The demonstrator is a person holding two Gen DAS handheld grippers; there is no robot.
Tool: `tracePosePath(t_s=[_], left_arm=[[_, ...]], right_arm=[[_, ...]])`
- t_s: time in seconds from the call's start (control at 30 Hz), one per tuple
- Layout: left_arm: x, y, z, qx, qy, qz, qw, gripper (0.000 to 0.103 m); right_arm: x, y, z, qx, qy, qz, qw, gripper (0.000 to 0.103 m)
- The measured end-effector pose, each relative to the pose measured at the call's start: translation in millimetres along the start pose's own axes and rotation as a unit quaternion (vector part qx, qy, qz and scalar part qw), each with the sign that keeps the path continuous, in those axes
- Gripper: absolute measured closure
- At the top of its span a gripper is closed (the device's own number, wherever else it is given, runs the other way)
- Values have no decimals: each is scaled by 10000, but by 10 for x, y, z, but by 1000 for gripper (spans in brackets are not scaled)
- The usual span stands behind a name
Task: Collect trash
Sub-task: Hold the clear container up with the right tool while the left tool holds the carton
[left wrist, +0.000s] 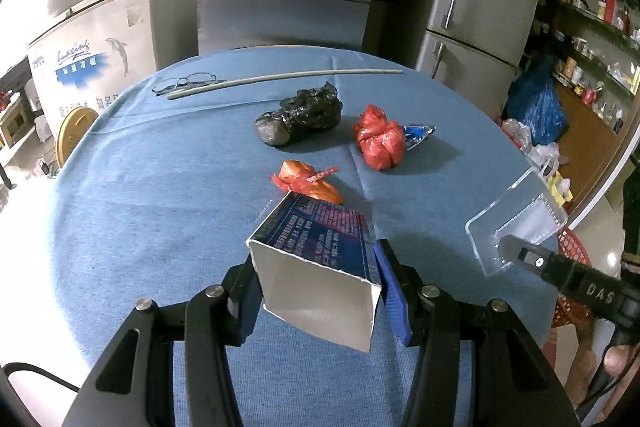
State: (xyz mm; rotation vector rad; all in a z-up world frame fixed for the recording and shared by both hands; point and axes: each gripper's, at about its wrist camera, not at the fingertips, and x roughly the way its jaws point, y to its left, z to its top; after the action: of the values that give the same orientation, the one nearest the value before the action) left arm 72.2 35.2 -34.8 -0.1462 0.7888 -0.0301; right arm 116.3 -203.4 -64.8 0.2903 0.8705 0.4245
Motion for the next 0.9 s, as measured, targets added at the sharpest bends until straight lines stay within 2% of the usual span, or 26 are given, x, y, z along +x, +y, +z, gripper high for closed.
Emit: tracePosePath(t_s=[0.47, 0.9], left_arm=[[-69, 108, 27, -174, -93, -43, 9998, 49], [-100, 77, 103, -100, -173, -94, 9998, 49]], right_arm=[[25, 90, 2, -37, -11, -5, 10000, 58], [2, 88, 21, 16, -73, 21, 10000, 58]])
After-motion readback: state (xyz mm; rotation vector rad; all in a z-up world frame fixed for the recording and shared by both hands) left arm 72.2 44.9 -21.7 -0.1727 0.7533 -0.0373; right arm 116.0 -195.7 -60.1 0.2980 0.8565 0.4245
